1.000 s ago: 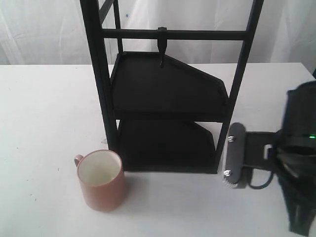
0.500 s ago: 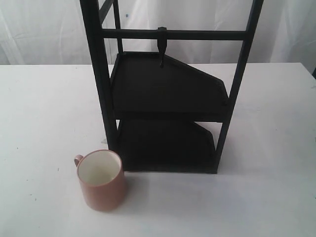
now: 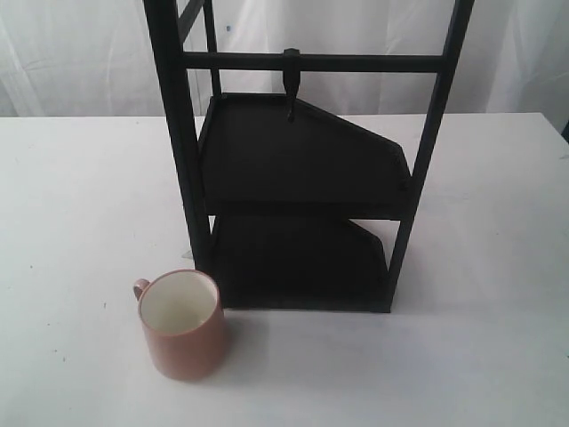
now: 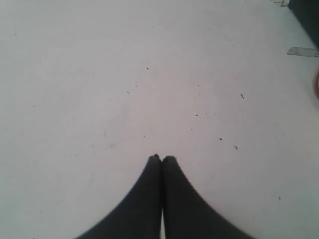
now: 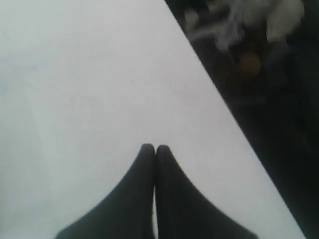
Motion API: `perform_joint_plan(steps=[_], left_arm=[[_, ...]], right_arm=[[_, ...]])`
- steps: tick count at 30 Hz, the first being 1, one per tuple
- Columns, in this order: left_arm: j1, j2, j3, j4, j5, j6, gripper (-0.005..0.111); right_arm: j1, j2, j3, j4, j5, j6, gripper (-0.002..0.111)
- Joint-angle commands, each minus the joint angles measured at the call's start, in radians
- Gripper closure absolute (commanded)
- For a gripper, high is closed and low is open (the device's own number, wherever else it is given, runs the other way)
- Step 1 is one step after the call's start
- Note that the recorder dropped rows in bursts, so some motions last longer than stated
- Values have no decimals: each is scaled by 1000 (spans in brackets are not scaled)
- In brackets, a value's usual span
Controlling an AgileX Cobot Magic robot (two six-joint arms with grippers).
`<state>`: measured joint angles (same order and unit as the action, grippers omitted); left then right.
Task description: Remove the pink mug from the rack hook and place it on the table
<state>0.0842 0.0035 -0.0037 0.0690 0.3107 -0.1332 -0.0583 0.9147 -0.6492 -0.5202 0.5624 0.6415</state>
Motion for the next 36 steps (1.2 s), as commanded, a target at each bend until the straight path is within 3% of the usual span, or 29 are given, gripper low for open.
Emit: perform_joint_plan(steps=[1,9,17,36], left_arm=[[-7,-3,4,-4,15,1,107],[-7,-3,4,-4,15,1,107],[-7,-3,4,-4,15,1,107],[-7,-3,4,-4,15,1,107]], right_arm=[[29,-224,108,-5,-167,-65,108],[88,-615,336,-14,-418,-190,108],[97,-852,347,18,-376,-185,108],[97,-915,406,56,-322,-226,108]])
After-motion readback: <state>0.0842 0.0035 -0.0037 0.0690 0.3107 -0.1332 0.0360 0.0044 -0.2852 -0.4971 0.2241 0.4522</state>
